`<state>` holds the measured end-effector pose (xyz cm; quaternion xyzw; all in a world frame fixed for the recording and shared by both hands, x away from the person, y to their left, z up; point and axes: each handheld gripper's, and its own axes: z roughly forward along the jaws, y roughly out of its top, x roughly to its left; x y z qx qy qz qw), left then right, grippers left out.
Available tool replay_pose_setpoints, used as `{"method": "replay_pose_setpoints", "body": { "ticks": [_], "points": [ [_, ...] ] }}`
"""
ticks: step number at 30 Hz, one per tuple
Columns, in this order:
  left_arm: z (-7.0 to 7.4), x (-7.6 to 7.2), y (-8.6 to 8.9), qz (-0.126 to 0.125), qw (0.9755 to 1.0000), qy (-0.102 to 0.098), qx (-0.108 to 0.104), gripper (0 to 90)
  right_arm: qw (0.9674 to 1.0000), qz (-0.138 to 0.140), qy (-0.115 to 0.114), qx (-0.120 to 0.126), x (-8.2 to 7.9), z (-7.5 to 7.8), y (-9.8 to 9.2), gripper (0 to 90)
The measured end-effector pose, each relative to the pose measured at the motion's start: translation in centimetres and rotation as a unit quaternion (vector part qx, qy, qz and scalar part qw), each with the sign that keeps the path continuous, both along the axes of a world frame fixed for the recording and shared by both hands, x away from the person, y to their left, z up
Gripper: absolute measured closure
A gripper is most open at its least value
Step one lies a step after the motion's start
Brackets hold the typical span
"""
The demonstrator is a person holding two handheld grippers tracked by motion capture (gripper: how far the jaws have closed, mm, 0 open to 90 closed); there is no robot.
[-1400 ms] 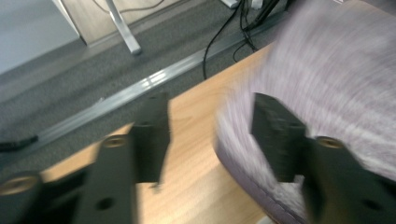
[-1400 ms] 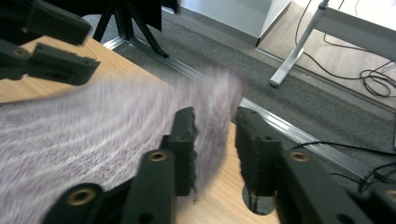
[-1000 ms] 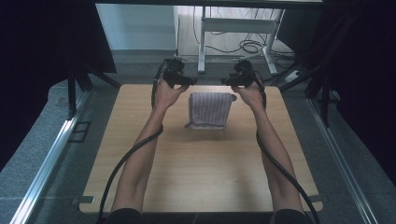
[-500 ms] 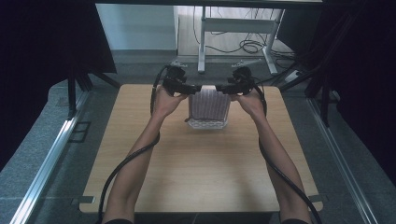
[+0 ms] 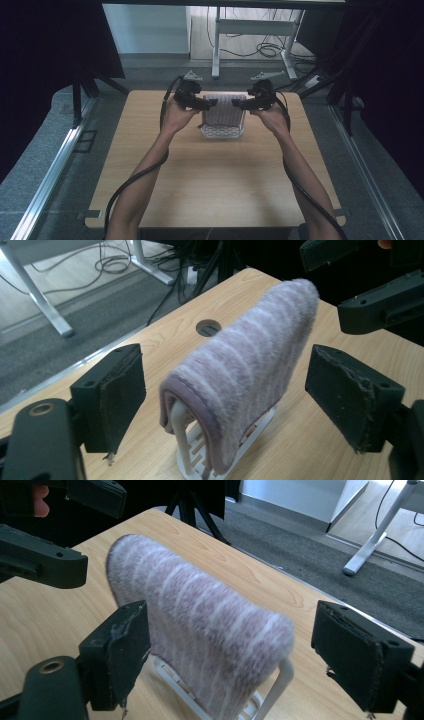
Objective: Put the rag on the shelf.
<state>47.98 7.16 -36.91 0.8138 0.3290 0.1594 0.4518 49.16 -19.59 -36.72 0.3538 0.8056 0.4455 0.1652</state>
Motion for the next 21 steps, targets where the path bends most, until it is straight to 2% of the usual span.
{"method": "replay_pose_setpoints", "body": {
  "ticks": [5, 14, 21],
  "points": [
    [-0.1, -1.4, -0.1, -0.008, 0.9999, -0.010, 0.006, 15.9, 1.0000, 0.005, -0.002, -0.004, -1.2, -0.1, -0.4, 13.8],
    [-0.5, -4.1, 0.4, -0.021, 0.9995, -0.022, 0.002, 14.7, 0.9997, 0.017, -0.004, -0.016, -3.5, -0.4, -1.2, 13.2],
    [-1.5, -6.0, 1.1, -0.027, 0.9994, -0.020, -0.005, 14.5, 0.9993, 0.023, -0.004, -0.028, -5.2, -1.3, -1.7, 11.6]
  ]
}}
